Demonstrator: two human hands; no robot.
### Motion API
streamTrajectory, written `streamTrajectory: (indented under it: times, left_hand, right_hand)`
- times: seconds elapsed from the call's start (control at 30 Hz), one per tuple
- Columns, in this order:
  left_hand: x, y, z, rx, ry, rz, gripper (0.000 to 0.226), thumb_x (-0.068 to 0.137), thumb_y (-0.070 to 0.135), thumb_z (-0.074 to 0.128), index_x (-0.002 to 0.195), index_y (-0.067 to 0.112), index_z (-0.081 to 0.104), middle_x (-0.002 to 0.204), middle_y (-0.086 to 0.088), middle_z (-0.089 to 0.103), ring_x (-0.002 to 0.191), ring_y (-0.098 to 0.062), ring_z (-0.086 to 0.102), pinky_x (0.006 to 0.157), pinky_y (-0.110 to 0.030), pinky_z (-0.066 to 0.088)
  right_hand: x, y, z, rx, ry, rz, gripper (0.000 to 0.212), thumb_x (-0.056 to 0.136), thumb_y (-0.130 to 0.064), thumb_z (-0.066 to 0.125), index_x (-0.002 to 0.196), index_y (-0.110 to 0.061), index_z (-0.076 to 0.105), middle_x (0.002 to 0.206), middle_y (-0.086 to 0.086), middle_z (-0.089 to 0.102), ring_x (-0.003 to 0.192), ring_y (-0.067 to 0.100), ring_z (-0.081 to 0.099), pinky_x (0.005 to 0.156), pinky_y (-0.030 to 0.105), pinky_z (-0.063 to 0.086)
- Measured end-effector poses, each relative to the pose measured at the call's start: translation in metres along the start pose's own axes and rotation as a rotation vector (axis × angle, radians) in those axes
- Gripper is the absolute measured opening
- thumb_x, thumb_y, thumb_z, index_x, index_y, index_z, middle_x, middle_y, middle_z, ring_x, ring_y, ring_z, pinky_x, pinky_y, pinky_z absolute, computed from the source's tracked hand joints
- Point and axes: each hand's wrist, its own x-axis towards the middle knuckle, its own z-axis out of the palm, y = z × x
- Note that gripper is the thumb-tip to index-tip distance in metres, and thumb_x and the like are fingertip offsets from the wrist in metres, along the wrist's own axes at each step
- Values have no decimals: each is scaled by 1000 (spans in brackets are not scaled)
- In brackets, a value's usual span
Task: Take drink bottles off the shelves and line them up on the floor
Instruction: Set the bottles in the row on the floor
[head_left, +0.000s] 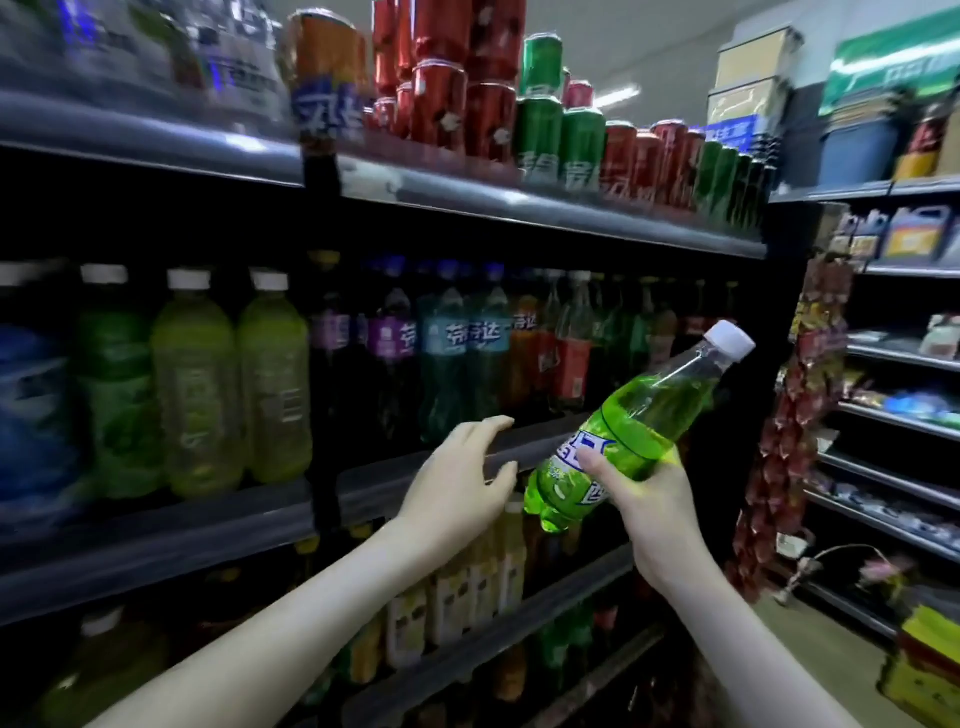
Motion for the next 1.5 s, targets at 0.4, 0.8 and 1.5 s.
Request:
streamTrajectory:
  times: [0.4,0.8,1.5]
  left_hand:
    - [155,-1,113,59,187,-48,69,96,35,51,149,40,9,149,4,28,128,-15,41,91,-20,38]
    - [280,-11,194,128,276,-245,94,85,50,60,147,29,-8,126,-9,54,98,-25,64,78,-38,55]
    - [227,9,226,372,524,-271,70,92,35,56,150,20,20,147,-6,35,133,-19,35,101,-19,31]
  right_hand:
    - [181,87,-48,-2,108,-206,66,71,-18,82,128,-12,49,107,-4,67,96,3,65,84,13,50]
    - [321,132,-52,-178,-182,-68,60,71,-29,83,117,-28,45,97,-18,60,85,-5,58,67,9,43]
    - [290,176,-52,-467,-351,-598,76,86,-13,66,147,-2,23,148,19,31,139,31,27,113,47,30]
